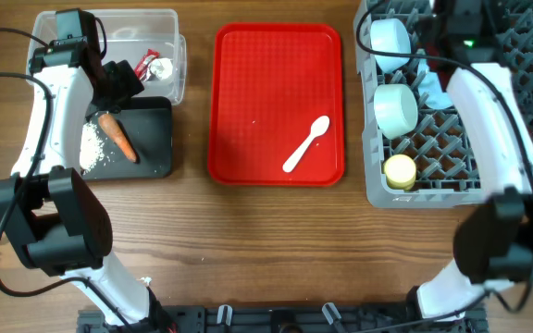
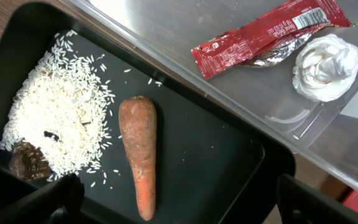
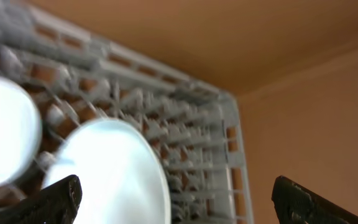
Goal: Sort waste into correct bins and load items into the dishwasher rack
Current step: 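Move the right gripper over the white spoon on the red tray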
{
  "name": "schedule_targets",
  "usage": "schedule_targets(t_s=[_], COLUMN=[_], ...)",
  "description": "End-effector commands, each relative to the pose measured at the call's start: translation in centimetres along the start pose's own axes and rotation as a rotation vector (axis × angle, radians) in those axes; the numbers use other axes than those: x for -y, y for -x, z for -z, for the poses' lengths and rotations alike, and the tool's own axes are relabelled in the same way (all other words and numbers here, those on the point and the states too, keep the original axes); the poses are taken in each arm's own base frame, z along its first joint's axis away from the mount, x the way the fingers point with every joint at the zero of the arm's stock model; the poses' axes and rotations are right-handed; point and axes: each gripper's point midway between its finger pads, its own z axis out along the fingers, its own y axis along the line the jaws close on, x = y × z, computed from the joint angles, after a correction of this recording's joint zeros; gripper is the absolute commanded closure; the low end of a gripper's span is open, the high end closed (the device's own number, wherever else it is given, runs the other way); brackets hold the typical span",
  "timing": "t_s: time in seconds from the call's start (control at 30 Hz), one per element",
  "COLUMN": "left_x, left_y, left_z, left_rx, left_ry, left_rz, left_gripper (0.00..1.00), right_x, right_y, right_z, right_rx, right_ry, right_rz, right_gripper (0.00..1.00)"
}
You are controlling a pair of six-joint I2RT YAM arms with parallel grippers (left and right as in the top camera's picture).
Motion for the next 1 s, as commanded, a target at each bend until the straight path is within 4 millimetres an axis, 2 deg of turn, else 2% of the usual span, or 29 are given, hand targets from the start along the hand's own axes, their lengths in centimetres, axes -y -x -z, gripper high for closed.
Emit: schedule_targets(t_s=[0.0, 0.07, 0.13, 0.2, 0.23, 0.3, 0.37, 0.4, 0.43, 0.53, 0.63, 0.73, 0.8, 0.97], left_x=[0.3, 0.3, 0.3, 0.3, 0.3, 0.3, 0.3, 0.3, 0.3, 0.3, 0.3, 0.3, 0.3, 0.3], left_y=[0.5, 0.5, 0.5, 0.5, 0.5, 0.5, 0.5, 0.5, 0.5, 0.5, 0.5, 0.5, 0.5, 0.5], left_z=[1.1, 1.1, 1.1, 1.1, 1.1, 1.1, 1.1, 1.1, 1.1, 1.1, 1.1, 1.1, 1.1, 1.1], left_rx=[0.025, 0.025, 0.025, 0.025, 0.025, 0.025, 0.025, 0.025, 0.025, 0.025, 0.026, 0.025, 0.025, 0.026], left_ry=[-0.017, -0.018, -0.018, -0.018, -0.018, -0.018, -0.018, -0.018, -0.018, -0.018, -0.018, -0.018, -0.018, -0.018], left_rz=[0.011, 0.011, 0.011, 0.011, 0.011, 0.011, 0.011, 0.011, 0.011, 0.011, 0.011, 0.011, 0.011, 0.011], left_gripper=[0.00, 0.00, 0.00, 0.00, 0.00, 0.00, 0.00, 0.00, 0.00, 0.00, 0.00, 0.00, 0.00, 0.00], right_x=[-0.3, -3.0, -6.2, -8.5, -9.3, -11.6, -14.5, -17.1, -18.7, -23.8, -27.2, -29.8, -30.6, -31.8], right_y=[6.1, 7.0, 7.7, 7.8, 7.7, 6.9, 5.4, 3.4, 2.2, -0.3, -2.0, -3.6, -4.6, -6.9], right_z=[9.0, 12.3, 16.9, 19.6, 20.0, 19.8, 19.0, 17.7, 17.2, 17.0, 17.1, 17.1, 16.8, 15.5], right_rx=[0.277, 0.322, 0.342, 0.297, 0.261, 0.114, -0.048, -0.200, -0.276, -0.407, -0.483, -0.572, -0.631, -0.743], right_ry=[0.309, 0.537, 0.846, 1.071, 1.125, 1.190, 1.185, 1.120, 1.081, 1.035, 0.980, 0.911, 0.853, 0.752], right_rz=[-0.270, -0.342, -0.421, -0.506, -0.539, -0.662, -0.743, -0.809, -0.834, -0.811, -0.789, -0.812, -0.850, -0.908], right_gripper=[0.00, 0.00, 0.00, 0.00, 0.00, 0.00, 0.00, 0.00, 0.01, 0.00, 0.02, 0.10, 0.16, 0.22])
